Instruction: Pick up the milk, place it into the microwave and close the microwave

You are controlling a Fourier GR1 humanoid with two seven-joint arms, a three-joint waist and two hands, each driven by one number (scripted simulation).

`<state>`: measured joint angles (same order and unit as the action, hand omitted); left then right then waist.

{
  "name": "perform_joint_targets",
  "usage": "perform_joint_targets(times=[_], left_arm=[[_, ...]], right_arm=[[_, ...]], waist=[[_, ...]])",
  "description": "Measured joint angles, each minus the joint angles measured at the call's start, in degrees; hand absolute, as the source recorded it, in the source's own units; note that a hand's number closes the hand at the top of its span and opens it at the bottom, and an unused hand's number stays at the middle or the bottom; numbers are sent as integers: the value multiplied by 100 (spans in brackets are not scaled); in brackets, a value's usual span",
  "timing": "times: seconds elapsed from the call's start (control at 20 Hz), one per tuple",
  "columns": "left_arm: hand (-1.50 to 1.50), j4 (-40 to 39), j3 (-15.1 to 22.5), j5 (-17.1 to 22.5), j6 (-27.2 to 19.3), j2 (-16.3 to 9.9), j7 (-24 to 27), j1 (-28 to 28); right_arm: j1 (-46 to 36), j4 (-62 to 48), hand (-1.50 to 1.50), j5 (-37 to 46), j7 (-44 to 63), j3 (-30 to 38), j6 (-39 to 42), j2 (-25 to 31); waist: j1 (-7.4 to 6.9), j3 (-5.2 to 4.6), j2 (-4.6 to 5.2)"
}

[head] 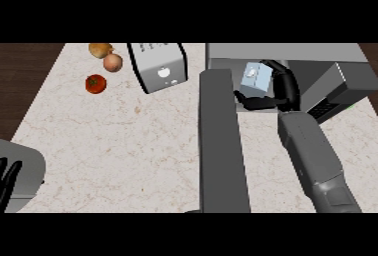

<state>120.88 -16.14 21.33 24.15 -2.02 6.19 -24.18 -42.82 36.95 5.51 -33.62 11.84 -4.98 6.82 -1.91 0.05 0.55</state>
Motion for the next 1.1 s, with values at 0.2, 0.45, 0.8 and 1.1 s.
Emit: perform_joint_targets(times=[0.2,0.45,0.8,1.1], left_arm=[[-150,-166,-67,78,75,-110,-23,172],[-150,-141,23,23,114,-88,-23,256],[-150,-220,142,11,155,-102,-57,473],[-150,-267,198,-146,112,-133,-65,678]], right_arm=[[-656,-897,150,91,-277,169,-190,142],[-1170,-1655,150,222,-626,301,-502,297],[-1616,-2211,150,451,-840,322,-976,545],[-1817,-2459,150,317,-810,608,-1661,599]], waist=[[-74,12,47],[-187,23,95],[-358,16,143],[-491,25,197]])
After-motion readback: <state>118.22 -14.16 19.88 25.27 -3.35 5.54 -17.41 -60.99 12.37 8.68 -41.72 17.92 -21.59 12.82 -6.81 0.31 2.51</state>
